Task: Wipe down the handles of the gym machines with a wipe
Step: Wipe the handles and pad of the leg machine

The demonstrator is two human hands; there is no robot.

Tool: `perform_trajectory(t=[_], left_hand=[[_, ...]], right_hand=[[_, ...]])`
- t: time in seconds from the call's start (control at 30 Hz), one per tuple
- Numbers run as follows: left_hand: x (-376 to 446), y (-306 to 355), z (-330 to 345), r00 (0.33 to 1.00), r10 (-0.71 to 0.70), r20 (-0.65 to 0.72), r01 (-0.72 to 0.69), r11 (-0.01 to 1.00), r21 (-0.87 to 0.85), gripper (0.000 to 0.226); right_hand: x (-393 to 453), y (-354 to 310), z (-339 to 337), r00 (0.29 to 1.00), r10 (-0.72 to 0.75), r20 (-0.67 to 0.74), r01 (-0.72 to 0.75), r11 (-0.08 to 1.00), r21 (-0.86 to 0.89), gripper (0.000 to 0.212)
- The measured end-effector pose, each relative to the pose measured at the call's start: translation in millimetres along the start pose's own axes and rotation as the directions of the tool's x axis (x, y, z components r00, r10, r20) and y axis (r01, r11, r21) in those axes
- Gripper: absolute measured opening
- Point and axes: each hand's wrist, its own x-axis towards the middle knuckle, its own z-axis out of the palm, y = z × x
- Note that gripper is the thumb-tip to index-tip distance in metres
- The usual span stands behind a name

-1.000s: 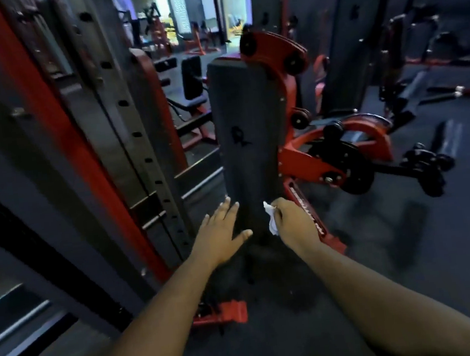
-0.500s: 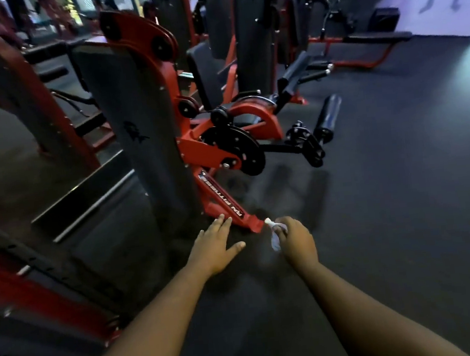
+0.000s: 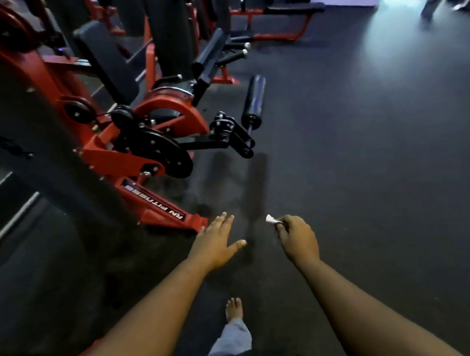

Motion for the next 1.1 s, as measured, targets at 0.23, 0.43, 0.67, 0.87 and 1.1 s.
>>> perform_trajectory(t=[0.23,0.43,0.67,0.87,1.1], left_hand=[[134.7,6.7,-13.4,0.995,0.089,0.043,-0.086,0.995,-0.052,0.087],[221.1,5.5,-41.4,0.988,0.124,0.093,-0.121,0.992,-0.036,0.086],[318.6,14.1,-63.6,0.983,0.122,0.137,-0.123,0.992,-0.004,0.085],[426.9,38.0,-81.2,0.991,0.063,0.116,-0.068,0.997,0.038,0.086],[544.3,69.3,-119.4,0.998,-0.052,0.044,0.049,0.997,0.061,0.086]], right_hand=[[112.3,5.5,-11.3,0.997,0.074,0.013,-0.072,0.991,-0.111,0.017],[190.3,2.8,-21.6,0.990,0.136,-0.038,-0.138,0.988,-0.074,0.014],[285.6,13.7,-19.5,0.989,0.145,-0.033,-0.146,0.989,-0.020,0.012],[406.5,38.0,-26.5,0.996,0.093,0.007,-0.093,0.995,0.033,0.012],[555.7,50.3,-60.2,0.994,0.021,0.106,-0.035,0.990,0.137,0.010]])
